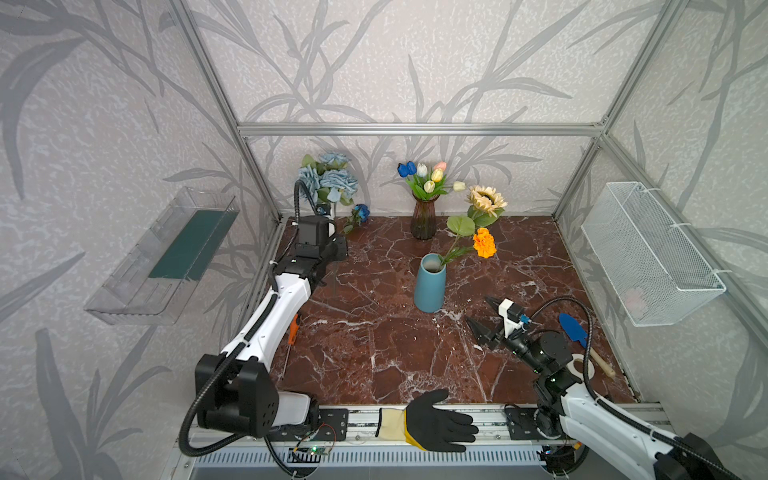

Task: Arrange the flowers into the vase
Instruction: 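Lift the blue roses and carry them over the teal vase with the left gripper, then lower the blue rose stems into the teal vase and open the left gripper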

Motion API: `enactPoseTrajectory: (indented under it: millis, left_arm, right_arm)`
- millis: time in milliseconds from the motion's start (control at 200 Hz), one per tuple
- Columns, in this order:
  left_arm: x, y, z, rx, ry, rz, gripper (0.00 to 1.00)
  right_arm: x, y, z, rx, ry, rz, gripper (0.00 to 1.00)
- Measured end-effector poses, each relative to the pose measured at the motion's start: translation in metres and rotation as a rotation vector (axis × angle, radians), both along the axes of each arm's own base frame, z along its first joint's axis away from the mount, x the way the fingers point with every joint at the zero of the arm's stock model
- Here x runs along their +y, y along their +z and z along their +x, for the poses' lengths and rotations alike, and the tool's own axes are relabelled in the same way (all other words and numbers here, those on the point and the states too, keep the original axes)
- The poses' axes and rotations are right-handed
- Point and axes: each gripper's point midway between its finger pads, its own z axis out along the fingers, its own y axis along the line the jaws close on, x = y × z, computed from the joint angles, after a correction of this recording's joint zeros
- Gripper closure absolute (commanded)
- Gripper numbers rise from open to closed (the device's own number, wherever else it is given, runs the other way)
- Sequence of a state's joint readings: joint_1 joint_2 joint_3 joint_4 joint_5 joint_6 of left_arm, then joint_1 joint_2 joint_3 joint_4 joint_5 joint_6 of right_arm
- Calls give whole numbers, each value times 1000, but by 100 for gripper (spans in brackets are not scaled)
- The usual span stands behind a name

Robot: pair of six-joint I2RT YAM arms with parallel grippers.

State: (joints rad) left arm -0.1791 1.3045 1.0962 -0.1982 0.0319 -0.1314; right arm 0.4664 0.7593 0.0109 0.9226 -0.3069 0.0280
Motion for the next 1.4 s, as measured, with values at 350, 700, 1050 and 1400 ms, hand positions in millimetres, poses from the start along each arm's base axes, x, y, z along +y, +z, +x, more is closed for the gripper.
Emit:
enactPoseTrajectory:
  millis: [350,700,1050,1400]
  left_arm:
    - [-125,116,-68,-540,-513,-199,100]
    - [-205,163,-134,-733,-864,-289,100]
    - [-253,151,-106,-743,-930,-290,100]
    - [-273,99,-72,-656,-908,-261,100]
  right_arm:
    - [5,-9,2,27,12,-15,16]
    - [5,-6,1,16,14,-9,16]
    - [4,-1,0,-1,13,-1,16]
    - [2,7,-2,-29,4,12,16]
